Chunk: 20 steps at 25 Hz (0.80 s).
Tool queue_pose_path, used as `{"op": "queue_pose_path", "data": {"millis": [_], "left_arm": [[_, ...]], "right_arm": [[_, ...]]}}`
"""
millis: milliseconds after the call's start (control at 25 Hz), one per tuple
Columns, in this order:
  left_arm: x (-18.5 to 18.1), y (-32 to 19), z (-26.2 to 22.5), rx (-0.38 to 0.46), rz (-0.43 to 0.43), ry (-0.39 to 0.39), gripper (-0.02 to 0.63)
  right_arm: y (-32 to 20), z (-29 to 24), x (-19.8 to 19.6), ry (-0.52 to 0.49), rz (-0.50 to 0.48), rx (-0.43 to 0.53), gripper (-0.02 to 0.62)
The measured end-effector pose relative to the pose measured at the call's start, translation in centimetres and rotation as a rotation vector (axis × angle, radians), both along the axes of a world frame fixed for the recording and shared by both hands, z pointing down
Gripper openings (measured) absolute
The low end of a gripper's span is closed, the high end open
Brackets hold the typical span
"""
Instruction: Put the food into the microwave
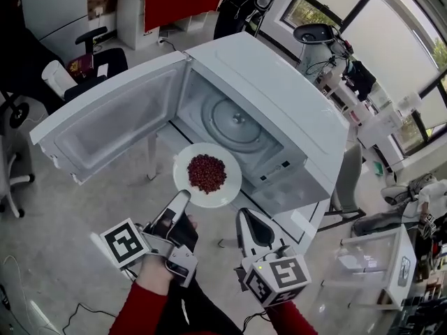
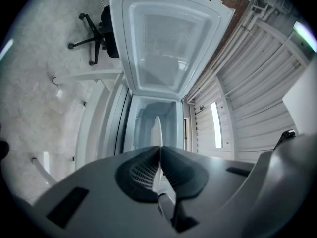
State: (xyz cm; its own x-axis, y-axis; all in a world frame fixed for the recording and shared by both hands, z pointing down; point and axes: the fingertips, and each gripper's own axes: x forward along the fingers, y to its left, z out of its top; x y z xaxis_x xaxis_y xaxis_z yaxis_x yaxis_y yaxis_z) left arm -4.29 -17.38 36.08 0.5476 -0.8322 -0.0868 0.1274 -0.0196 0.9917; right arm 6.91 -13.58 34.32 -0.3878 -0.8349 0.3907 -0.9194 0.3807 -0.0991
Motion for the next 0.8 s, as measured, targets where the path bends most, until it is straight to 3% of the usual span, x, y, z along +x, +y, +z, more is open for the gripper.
{"op": "queue_pose_path", "data": {"millis": [520,800], "left_arm": [[2.0,-4.9,2.8,0.024,0.003,0.049,0.020],[3.9,-9.1,2.6,0.064,0.014,-0.009,0.020]], "right_arm": [[-4.5,3.5,-0.6,0.059,0.026,-0.028,0.014],[-7.2,4.3,0.3,0.075,0.016,0.028,0.014]]}}
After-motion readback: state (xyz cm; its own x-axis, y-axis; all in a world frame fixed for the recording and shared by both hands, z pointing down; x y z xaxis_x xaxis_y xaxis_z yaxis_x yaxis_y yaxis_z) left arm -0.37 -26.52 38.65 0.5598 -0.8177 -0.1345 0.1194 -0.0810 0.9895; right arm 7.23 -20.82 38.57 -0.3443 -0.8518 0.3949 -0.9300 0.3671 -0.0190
